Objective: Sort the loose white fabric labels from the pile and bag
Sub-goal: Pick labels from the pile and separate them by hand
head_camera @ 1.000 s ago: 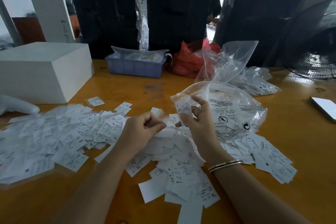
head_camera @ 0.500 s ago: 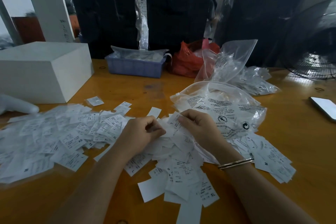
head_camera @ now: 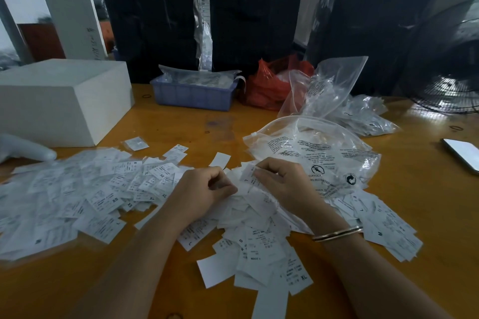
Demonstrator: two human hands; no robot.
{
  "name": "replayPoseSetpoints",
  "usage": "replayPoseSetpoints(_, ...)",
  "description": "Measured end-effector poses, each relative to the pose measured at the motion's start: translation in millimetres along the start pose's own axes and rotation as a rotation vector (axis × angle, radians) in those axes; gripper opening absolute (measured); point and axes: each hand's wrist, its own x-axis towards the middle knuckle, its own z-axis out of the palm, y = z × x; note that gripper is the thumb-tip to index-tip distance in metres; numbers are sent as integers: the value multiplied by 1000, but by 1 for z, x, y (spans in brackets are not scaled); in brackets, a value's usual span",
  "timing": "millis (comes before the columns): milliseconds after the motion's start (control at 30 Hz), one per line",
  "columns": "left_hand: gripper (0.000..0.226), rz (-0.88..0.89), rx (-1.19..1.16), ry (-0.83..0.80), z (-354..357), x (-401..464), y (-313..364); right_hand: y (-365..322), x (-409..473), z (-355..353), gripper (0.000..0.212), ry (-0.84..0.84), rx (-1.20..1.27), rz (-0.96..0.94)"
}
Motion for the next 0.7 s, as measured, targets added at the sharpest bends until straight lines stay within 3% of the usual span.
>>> replayPoseSetpoints(233,16,69,-3,-28,-2,-4,5,-4,-1,1,13,-50,-259,-132)
replayPoseSetpoints(467,9,93,-64,-30,-1,-2,5,-7,-1,0,11,-16,-249,-153)
replayPoseSetpoints(700,5,87,-149,-85,1,-2,8,-7,0,2,14,-96,-220,-155)
